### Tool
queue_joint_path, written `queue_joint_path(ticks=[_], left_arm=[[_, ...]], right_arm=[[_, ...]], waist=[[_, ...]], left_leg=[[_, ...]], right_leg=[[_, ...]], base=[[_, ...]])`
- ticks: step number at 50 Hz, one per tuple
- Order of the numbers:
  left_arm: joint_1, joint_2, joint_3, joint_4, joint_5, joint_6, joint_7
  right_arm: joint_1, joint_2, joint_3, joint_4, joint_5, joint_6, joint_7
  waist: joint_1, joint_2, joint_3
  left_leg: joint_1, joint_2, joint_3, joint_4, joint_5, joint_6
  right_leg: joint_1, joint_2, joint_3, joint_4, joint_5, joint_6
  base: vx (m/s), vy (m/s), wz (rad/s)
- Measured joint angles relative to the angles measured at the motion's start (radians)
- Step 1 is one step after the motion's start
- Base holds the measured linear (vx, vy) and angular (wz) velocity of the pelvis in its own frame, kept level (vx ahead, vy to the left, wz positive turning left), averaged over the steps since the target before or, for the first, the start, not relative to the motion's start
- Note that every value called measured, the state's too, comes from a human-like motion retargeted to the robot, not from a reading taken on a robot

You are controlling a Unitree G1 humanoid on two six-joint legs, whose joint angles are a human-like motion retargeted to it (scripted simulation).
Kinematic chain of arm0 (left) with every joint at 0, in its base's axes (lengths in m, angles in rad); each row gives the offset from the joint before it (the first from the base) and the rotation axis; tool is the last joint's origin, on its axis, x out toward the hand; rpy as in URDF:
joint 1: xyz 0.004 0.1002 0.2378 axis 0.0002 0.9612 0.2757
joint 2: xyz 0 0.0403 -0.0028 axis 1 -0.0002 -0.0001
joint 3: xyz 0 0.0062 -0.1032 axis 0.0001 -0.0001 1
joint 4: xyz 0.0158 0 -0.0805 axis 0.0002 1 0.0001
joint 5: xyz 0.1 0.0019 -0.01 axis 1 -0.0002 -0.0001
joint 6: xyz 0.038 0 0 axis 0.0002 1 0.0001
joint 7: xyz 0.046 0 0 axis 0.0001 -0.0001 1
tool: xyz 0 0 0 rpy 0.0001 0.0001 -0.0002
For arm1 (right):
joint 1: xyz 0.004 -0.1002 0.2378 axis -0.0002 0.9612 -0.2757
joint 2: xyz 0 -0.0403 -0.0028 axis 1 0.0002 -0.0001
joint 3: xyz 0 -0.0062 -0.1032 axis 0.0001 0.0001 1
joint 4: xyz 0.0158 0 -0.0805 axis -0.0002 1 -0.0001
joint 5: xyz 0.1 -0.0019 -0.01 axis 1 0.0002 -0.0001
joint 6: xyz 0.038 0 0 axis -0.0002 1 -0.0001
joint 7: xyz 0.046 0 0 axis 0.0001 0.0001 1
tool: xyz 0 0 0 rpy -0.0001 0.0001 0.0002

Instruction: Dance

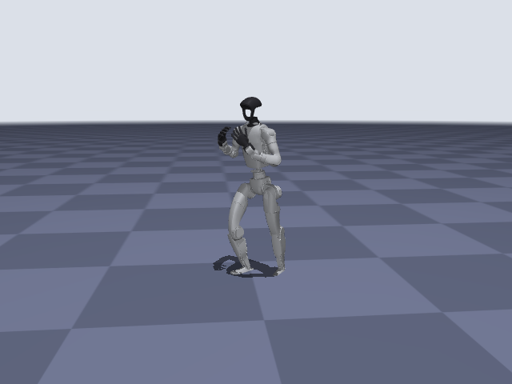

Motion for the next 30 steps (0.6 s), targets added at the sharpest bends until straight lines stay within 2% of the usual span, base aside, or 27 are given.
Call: queue_joint_path(ticks=[11,18,20,22,26,28,30], left_arm=[[-0.052,-0.065,-0.059,0.075,-0.085,-0.020,0.062],[-0.089,-0.090,-0.140,0.162,-0.148,0.017,0.057],[-0.095,-0.097,-0.163,0.192,-0.161,0.032,0.054],[-0.110,-0.107,-0.184,0.231,-0.175,0.049,0.042],[-0.096,-0.107,-0.207,0.254,-0.177,0.081,0.020],[-0.088,-0.107,-0.209,0.259,-0.183,0.095,0.005],[-0.086,-0.111,-0.202,0.265,-0.215,0.110,-0.018]], right_arm=[[0.039,0.041,-0.006,0.016,0.078,0.031,-0.012],[0.061,0.015,0.035,0.054,0.179,0.079,0.048],[0.067,0.005,0.046,0.064,0.195,0.094,0.067],[0.067,-0.007,0.053,0.074,0.204,0.110,0.096],[0.076,-0.021,0.085,0.072,0.196,0.137,0.133],[0.073,-0.025,0.100,0.070,0.194,0.154,0.149],[0.060,-0.029,0.109,0.072,0.199,0.174,0.167]], waist=[[-0.035,0.018,-0.046],[-0.061,0.046,-0.083],[-0.058,0.051,-0.084],[-0.043,0.083,-0.055],[-0.001,0.113,-0.027],[0.032,0.135,-0.021],[0.067,0.155,-0.035]], left_leg=[[-0.027,0.014,-0.013,0.002,-0.002,-0.013],[0.003,0.036,-0.015,0.038,-0.014,-0.008],[-0.006,0.045,-0.022,0.127,-0.033,-0.001],[-0.108,0.114,-0.074,0.457,-0.150,0.006],[-0.294,0.230,-0.094,0.925,-0.262,0.041],[-0.397,0.277,-0.107,1.052,-0.321,0.065],[-0.514,0.292,-0.121,1.073,-0.360,0.088]], right_leg=[[-0.056,0.011,0.002,-0.011,0.040,0.023],[-0.019,0.035,0.012,0.002,-0.003,0.004],[0.010,0.041,0.018,0.002,-0.018,-0.006],[0.080,0.081,0.004,-0.032,-0.025,-0.025],[0.133,0.138,-0.012,-0.023,-0.055,-0.049],[0.153,0.174,-0.024,-0.034,-0.059,-0.056],[0.171,0.203,-0.032,-0.098,-0.038,-0.060]], base=[[0.09,-0.04,0.24],[0.25,-0.10,0.21],[0.29,-0.13,0.08],[0.27,-0.14,-0.04],[0.20,-0.12,0.00],[0.20,-0.09,-0.01],[0.23,-0.07,0.01]])
